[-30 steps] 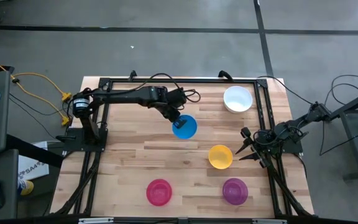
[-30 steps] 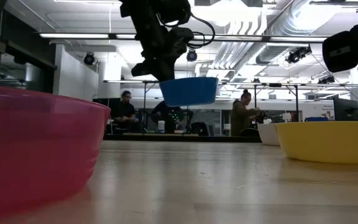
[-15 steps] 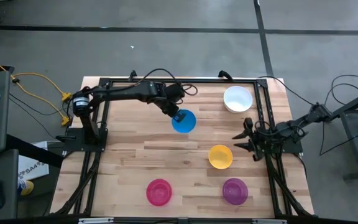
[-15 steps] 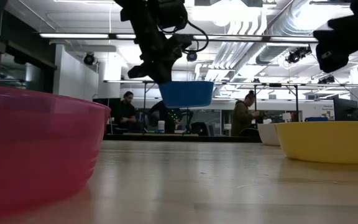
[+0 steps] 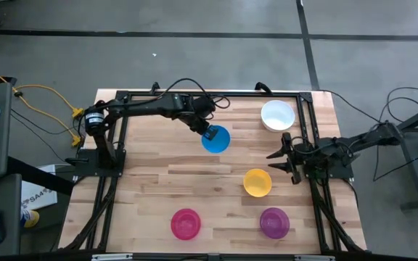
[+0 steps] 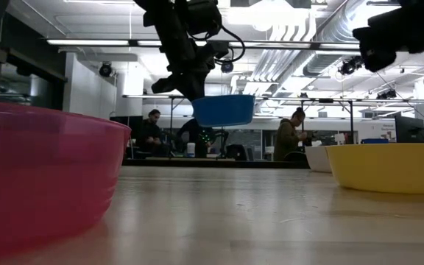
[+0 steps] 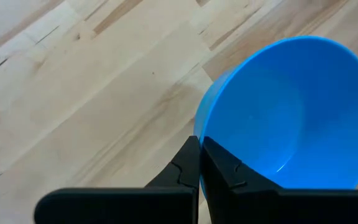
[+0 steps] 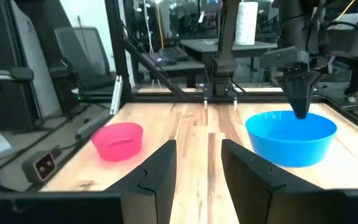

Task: Nest bowls inside each other
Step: Stack the blue bowl on top of the white bowl

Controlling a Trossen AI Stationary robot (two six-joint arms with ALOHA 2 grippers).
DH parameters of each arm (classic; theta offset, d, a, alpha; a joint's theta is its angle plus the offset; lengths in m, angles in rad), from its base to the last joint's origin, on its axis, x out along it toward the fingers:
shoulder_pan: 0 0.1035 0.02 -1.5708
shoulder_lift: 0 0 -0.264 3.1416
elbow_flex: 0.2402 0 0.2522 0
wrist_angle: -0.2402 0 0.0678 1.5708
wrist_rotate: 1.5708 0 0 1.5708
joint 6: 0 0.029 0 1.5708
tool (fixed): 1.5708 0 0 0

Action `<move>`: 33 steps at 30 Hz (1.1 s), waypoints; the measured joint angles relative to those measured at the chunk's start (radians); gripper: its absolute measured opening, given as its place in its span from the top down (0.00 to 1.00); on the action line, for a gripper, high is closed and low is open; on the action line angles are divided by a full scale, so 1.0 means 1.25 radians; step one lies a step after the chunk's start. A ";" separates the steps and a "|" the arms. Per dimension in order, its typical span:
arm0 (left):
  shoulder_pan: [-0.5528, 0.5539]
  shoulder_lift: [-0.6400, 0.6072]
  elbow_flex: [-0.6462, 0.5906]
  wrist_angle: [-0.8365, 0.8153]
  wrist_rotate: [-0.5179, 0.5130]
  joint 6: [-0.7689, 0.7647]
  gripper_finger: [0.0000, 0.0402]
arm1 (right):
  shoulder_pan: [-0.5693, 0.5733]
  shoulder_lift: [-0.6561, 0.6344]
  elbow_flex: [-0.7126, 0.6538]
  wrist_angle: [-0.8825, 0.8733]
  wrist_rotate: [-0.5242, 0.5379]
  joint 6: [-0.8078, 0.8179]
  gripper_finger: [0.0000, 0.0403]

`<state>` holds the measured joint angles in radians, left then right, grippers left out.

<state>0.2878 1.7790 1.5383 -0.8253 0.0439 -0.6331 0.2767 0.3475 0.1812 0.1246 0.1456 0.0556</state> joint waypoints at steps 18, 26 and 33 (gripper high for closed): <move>0.000 0.000 0.000 0.001 0.027 -0.020 1.00 | -0.182 0.392 0.276 -0.134 -0.170 -0.206 0.70; 0.000 0.000 0.000 -0.012 0.043 -0.019 1.00 | -0.235 0.502 0.392 -0.255 -0.211 -0.284 0.70; 0.000 0.000 0.000 -0.012 0.043 -0.019 1.00 | -0.260 0.626 0.491 -0.330 -0.266 -0.352 0.70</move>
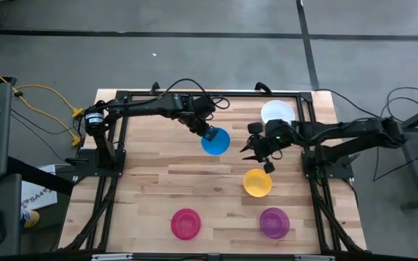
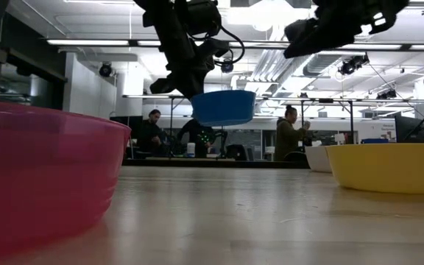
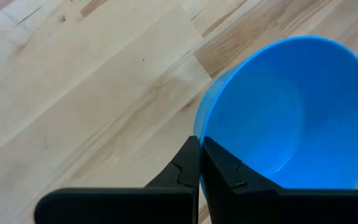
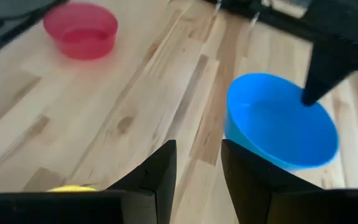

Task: Nest bowls inside each other
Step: Stack the blue bowl on top of the white bowl

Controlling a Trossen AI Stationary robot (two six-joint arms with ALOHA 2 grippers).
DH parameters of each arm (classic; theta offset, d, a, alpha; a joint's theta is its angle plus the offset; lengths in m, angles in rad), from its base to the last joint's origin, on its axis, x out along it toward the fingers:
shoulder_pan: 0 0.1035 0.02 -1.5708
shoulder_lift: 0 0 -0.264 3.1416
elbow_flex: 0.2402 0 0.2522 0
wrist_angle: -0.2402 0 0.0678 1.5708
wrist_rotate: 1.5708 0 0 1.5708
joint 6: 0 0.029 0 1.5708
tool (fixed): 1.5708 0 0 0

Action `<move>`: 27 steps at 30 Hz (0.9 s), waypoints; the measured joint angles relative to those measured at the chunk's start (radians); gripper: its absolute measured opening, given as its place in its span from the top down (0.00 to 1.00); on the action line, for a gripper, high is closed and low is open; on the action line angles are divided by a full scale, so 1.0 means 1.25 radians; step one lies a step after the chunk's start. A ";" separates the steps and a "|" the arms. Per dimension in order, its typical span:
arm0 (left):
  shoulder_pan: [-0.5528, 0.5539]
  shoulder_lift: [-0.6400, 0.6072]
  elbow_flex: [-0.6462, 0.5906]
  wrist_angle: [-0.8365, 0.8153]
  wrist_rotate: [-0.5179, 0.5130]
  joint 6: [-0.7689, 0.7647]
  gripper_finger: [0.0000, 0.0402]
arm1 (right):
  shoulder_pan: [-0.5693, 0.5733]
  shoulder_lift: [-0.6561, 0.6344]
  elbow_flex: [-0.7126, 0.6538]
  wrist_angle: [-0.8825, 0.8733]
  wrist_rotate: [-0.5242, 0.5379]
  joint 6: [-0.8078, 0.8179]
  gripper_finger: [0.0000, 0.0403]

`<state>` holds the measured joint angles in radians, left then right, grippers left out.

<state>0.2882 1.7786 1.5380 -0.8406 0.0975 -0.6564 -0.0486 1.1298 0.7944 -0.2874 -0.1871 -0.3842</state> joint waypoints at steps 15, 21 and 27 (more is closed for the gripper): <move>0.000 0.000 0.000 -0.019 0.000 0.019 1.00 | 0.002 0.165 0.176 -0.096 0.061 -0.165 0.70; 0.000 0.000 0.000 -0.045 0.000 0.019 1.00 | 0.023 0.229 0.251 -0.155 0.108 -0.201 0.70; 0.000 0.000 0.000 -0.043 0.020 0.038 1.00 | 0.050 0.284 0.303 -0.190 0.157 -0.221 0.70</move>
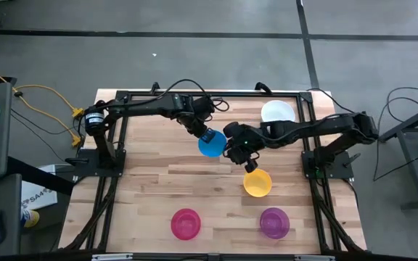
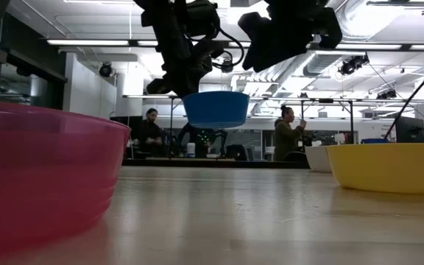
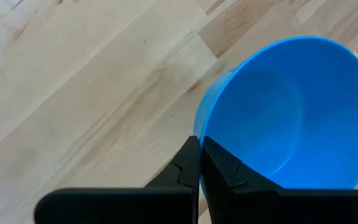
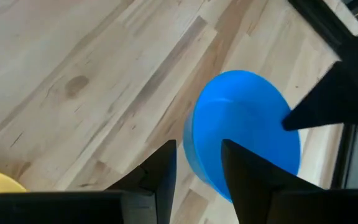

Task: Nest bowls inside each other
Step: Stack the blue bowl on top of the white bowl

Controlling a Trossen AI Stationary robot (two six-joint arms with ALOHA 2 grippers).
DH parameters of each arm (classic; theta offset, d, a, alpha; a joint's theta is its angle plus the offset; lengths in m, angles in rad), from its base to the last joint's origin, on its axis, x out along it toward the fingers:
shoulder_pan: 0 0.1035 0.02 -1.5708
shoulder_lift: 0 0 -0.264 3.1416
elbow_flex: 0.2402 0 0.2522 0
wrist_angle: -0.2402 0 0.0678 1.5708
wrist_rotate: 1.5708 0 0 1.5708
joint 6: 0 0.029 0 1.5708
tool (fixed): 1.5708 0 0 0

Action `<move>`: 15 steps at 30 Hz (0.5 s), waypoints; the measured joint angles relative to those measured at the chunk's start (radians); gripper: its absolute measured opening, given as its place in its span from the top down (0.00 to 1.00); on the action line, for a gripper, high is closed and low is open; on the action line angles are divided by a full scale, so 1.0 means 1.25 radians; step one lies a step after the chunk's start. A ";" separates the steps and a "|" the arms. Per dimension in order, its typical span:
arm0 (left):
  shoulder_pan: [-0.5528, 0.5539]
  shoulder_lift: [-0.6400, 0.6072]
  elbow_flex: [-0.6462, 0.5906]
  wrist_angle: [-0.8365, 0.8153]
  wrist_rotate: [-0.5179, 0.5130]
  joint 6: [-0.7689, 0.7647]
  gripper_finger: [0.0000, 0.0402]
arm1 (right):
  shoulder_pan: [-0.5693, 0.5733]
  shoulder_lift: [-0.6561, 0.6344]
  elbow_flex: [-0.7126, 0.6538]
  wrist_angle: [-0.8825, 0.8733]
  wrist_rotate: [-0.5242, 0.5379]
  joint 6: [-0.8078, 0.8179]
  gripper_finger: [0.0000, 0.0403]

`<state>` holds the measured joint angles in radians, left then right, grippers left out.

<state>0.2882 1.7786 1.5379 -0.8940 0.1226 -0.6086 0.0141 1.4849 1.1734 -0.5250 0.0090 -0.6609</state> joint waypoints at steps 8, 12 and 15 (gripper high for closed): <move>0.000 0.000 0.000 0.000 0.000 0.006 1.00 | 0.023 -0.005 0.004 0.002 0.051 0.006 0.70; 0.000 0.000 0.000 0.000 0.000 0.008 1.00 | 0.042 -0.005 0.004 0.005 0.055 0.000 0.70; 0.000 0.000 0.000 0.000 0.000 0.005 1.00 | 0.055 -0.003 0.004 0.004 0.057 -0.013 0.70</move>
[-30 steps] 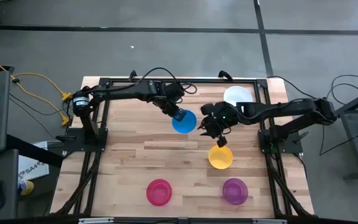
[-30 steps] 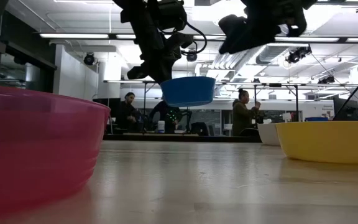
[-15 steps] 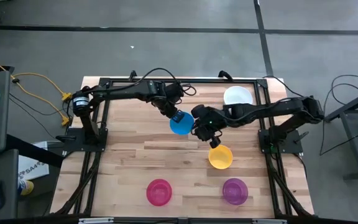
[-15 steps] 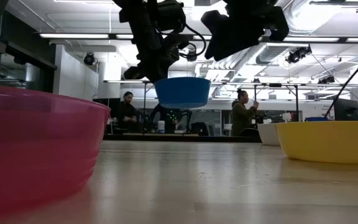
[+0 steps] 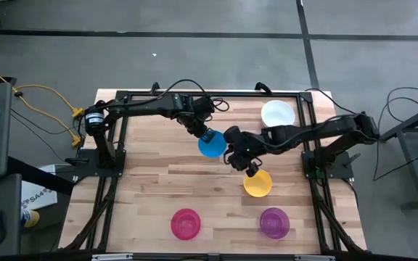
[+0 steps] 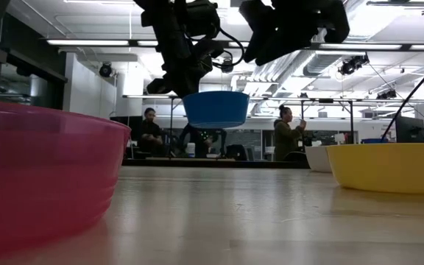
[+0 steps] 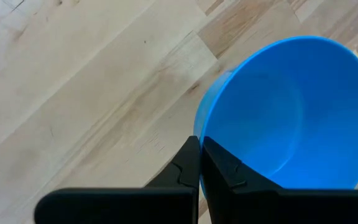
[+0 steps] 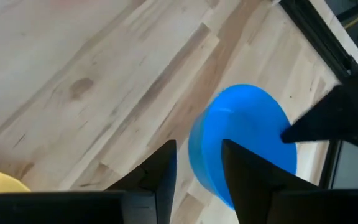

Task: Nest bowls inside each other
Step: Stack the blue bowl on top of the white bowl

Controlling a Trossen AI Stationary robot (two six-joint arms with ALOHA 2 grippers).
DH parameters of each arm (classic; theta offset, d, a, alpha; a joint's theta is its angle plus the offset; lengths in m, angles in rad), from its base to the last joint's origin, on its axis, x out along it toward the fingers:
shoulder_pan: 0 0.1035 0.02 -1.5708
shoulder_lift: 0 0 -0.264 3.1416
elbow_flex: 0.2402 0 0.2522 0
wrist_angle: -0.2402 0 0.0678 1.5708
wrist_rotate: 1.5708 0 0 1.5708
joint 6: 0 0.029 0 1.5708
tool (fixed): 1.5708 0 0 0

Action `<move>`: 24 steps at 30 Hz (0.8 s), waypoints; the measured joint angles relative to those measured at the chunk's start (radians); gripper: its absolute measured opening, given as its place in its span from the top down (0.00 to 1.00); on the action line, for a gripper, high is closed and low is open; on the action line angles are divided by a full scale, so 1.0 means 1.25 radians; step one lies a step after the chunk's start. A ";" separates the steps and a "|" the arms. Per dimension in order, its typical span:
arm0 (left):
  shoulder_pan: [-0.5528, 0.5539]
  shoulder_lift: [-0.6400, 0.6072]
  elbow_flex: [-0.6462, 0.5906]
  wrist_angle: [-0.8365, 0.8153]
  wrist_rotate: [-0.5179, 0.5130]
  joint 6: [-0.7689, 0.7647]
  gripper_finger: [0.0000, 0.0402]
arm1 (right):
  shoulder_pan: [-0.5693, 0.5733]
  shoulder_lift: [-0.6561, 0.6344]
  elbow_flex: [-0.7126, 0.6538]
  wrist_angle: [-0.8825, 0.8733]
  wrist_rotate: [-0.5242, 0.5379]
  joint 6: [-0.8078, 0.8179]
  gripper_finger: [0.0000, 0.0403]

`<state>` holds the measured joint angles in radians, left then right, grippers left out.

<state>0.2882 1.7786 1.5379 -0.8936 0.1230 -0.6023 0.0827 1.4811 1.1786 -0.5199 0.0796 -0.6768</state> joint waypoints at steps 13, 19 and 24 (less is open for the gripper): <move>-0.007 0.000 0.000 0.000 0.000 0.083 1.00 | 0.007 0.000 0.000 -0.010 -0.002 -0.004 0.70; -0.019 0.000 0.000 0.000 0.021 0.223 1.00 | 0.007 0.012 0.000 -0.030 -0.006 -0.004 0.70; -0.024 0.000 0.000 0.001 0.028 0.312 1.00 | 0.009 0.038 -0.001 -0.028 -0.022 -0.007 0.70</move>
<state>0.2581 1.7786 1.5379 -0.8926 0.1579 -0.2125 0.0943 1.5290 1.1778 -0.5544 0.0516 -0.6849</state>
